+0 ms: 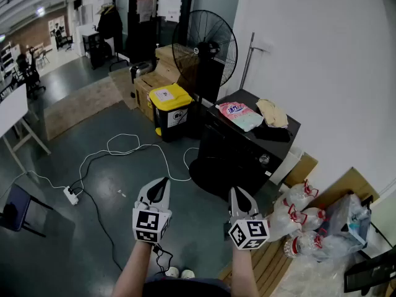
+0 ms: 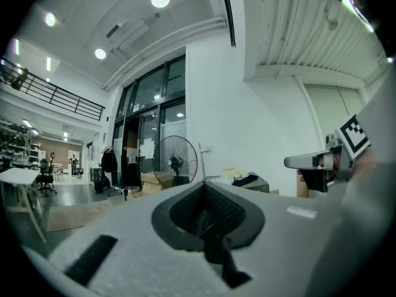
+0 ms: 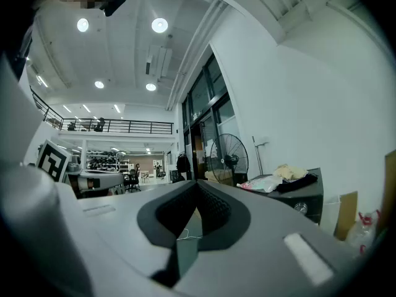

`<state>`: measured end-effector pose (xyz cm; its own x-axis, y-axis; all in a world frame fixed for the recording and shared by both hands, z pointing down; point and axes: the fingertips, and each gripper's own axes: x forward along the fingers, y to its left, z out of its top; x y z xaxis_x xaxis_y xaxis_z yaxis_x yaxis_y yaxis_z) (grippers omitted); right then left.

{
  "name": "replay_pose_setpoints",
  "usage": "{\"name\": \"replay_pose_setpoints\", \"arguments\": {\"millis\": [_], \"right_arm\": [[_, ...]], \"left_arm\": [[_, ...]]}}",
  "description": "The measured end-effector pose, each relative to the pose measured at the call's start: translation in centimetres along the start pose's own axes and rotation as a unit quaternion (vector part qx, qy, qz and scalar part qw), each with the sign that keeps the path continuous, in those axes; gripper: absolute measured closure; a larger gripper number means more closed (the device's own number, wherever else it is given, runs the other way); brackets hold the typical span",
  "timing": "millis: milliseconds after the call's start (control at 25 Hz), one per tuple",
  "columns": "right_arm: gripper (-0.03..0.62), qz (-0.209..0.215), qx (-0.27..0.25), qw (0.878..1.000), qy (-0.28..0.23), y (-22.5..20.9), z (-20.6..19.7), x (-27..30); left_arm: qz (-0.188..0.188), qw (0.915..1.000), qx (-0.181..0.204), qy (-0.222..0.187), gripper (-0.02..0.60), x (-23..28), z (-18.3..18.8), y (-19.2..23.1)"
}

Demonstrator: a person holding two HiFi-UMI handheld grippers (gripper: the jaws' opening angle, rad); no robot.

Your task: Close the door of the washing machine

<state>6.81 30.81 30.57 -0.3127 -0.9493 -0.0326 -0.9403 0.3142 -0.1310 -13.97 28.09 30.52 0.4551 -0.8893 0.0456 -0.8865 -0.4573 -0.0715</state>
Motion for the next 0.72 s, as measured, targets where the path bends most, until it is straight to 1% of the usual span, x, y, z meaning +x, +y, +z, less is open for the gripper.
{"name": "replay_pose_setpoints", "arguments": {"millis": [280,520,720], "right_arm": [[0.583,0.005,0.007,1.000,-0.002,0.4,-0.3,0.2],[0.583,0.012,0.002,1.000,0.002,1.1,-0.6,0.5],[0.582,0.006,0.020,1.000,0.001,0.9,-1.3,0.1]], "left_arm": [[0.008,1.0000,-0.002,0.004,0.574,-0.4,-0.5,0.6],[0.010,0.9999,-0.003,0.009,0.574,-0.6,-1.0,0.9],[0.008,0.9999,-0.003,0.012,0.574,-0.8,-1.4,0.7]]}}
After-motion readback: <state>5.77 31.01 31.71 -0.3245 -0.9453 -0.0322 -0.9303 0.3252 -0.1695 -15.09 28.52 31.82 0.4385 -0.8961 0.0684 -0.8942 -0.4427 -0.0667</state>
